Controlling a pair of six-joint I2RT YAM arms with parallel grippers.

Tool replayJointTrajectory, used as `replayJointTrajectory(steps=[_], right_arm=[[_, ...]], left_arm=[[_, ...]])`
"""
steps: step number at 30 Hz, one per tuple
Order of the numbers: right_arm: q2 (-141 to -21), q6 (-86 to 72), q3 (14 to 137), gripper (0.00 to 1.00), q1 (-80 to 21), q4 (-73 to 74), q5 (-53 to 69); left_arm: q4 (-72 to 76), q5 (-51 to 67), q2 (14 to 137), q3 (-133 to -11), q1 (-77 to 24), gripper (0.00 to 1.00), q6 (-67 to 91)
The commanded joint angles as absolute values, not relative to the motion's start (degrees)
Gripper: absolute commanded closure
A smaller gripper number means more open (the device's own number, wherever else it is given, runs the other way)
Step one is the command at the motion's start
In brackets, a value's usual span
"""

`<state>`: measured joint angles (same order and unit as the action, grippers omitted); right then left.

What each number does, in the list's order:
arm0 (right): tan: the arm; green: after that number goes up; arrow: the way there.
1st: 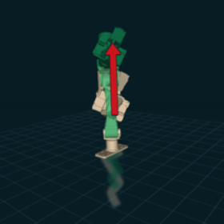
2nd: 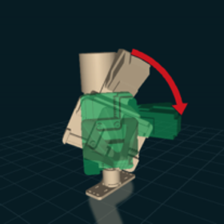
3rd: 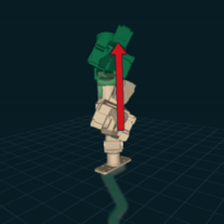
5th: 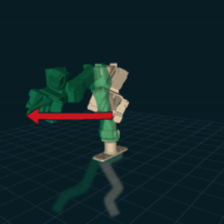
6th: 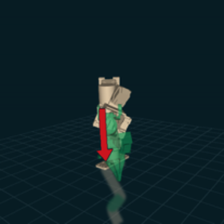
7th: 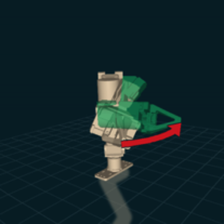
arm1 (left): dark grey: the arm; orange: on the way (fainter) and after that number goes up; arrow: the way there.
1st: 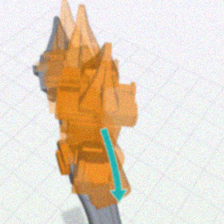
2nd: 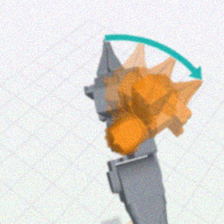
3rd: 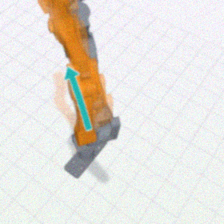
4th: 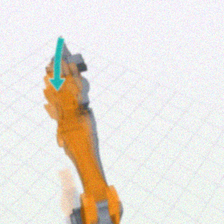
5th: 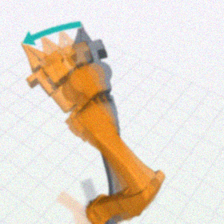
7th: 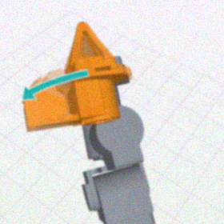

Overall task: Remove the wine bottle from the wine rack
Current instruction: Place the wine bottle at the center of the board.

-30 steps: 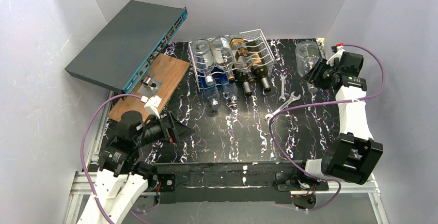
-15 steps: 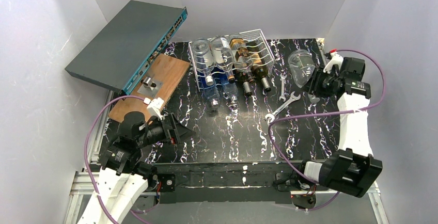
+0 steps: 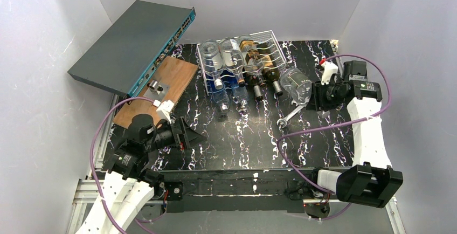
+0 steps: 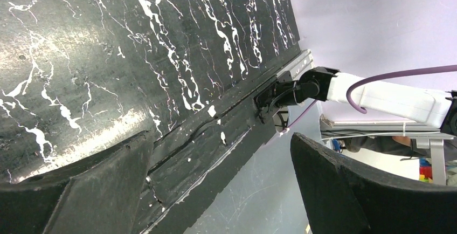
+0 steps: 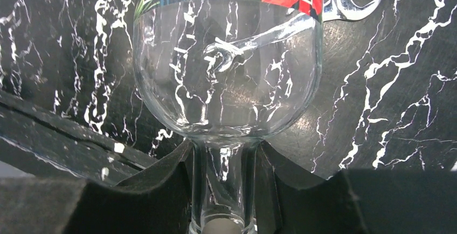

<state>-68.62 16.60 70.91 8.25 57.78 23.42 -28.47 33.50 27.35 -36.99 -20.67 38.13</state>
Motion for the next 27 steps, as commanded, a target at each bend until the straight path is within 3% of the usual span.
replayJointTrajectory(steps=[1, 14, 27], right_arm=[[-65.0, 22.5, 77.4, 0.99, 5.1, 53.1, 25.1], [-67.8, 37.5, 82.4, 0.99, -13.3, 62.4, 17.2], [-72.5, 55.5, 85.4, 0.99, -31.4, 70.4, 8.7]], left_arm=[[-26.9, 33.5, 28.3, -37.7, -22.1, 0.02, 38.1], [-24.7, 28.4, 33.6, -39.6, -28.2, 0.02, 38.0], [-22.8, 22.5, 34.7, -36.8, -28.6, 0.02, 47.5]])
